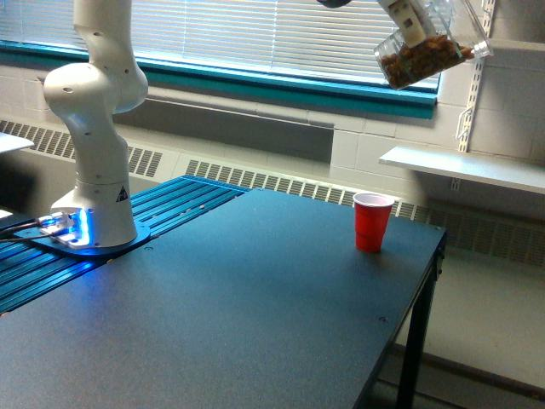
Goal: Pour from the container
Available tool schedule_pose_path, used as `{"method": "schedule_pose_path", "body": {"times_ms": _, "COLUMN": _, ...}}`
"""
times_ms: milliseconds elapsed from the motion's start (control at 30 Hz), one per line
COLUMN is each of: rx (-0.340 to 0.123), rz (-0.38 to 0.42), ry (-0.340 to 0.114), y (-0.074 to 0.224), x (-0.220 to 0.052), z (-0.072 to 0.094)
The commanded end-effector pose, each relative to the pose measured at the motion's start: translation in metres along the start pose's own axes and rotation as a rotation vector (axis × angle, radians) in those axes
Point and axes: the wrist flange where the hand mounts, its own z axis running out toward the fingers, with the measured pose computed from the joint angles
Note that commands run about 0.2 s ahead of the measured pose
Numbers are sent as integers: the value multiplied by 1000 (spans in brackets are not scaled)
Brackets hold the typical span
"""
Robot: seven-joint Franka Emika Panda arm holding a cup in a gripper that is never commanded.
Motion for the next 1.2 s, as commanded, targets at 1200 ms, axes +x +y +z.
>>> {"method": "schedule_pose_path", "body": {"times_ms": 1200, "rx": 73, "rz": -211, "ry": 19, "y": -6, "x": -81, "z": -26}}
